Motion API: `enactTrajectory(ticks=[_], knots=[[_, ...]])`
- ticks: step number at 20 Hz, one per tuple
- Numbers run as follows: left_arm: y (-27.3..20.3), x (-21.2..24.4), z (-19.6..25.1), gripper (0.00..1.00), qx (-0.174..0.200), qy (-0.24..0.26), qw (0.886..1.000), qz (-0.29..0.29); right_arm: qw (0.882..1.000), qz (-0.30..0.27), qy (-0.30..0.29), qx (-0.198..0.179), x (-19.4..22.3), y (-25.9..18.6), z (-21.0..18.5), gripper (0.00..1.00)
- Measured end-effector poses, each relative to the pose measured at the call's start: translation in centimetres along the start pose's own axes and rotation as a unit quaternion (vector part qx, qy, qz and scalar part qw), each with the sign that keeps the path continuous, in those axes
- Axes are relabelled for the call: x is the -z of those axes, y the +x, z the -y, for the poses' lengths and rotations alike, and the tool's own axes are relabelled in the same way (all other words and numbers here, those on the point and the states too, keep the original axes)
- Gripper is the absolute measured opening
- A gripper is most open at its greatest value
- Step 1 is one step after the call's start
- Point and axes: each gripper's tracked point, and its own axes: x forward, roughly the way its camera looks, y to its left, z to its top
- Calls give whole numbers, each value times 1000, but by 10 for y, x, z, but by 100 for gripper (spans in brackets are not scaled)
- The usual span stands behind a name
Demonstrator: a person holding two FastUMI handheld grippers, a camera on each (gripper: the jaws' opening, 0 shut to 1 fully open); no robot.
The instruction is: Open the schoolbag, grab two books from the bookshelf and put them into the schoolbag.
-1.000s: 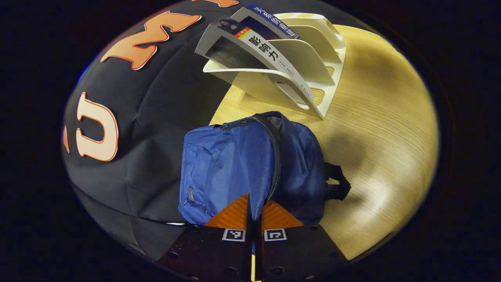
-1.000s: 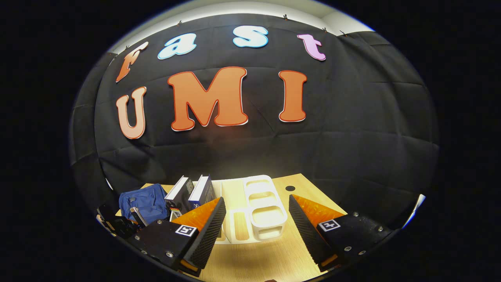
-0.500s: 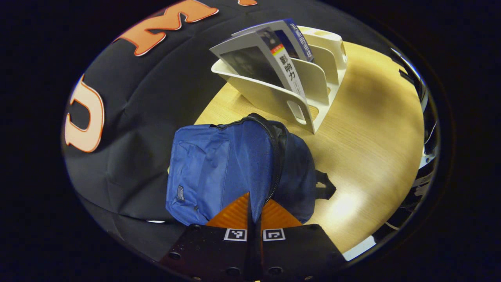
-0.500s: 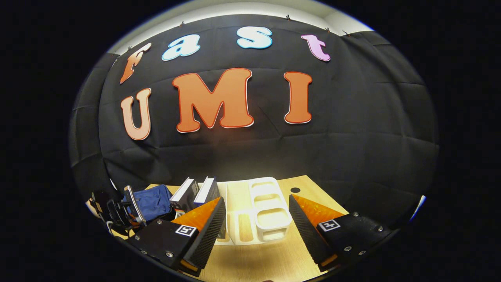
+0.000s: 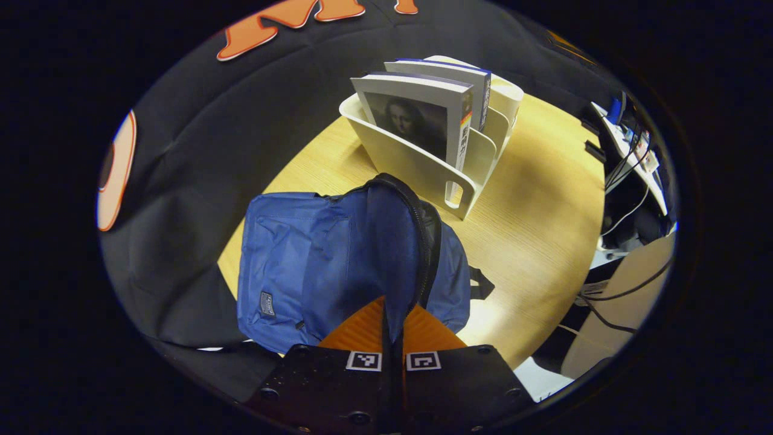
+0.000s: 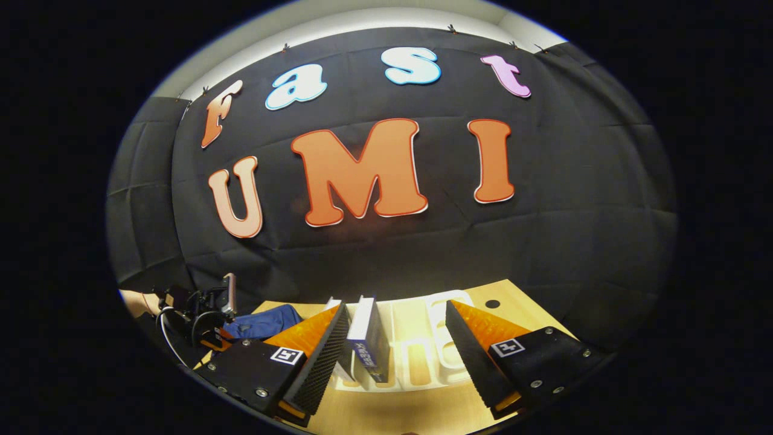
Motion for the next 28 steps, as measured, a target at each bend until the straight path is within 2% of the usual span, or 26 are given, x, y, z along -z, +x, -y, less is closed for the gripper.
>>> enactTrajectory(ticks=[4, 7, 9, 11, 14, 16, 19, 23, 26, 28], knots=[[4, 4, -22, 0, 54, -20, 998, 3, 1000, -14, -5, -5, -2, 13, -35, 97], [14, 8, -44, 1, 51, -18, 999, -1, 998, -63, 6, -27, 9, 24, -65, 97], [18, 4, -37, 1, 72, -39, 997, -5, 991, -113, 39, -63, 20, 35, -90, 97], [22, -3, -26, 1, 87, -48, 995, 3, 979, -166, 84, -86, 30, 50, -109, 97], [13, -14, -38, 1, 83, -68, 994, 30, 968, -232, 74, -63, 49, 84, -106, 96], [-5, -30, -54, 1, 59, -55, 995, 53, 964, -257, 50, -52, 51, 104, -113, 96], [-23, -45, -60, 1, 38, -29, 996, 70, 953, -296, 36, -58, 60, 126, -130, 96], [-19, -43, -58, 1, 42, -33, 995, 81, 937, -348, -17, -27, 89, 149, -128, 96], [-22, -43, -61, 1, 43, -35, 994, 90, 924, -382, -11, -22, 110, 164, -133, 97], [-22, -44, -60, 1, 41, -32, 994, 93, 917, -397, -28, -10, 121, 171, -127, 97]])
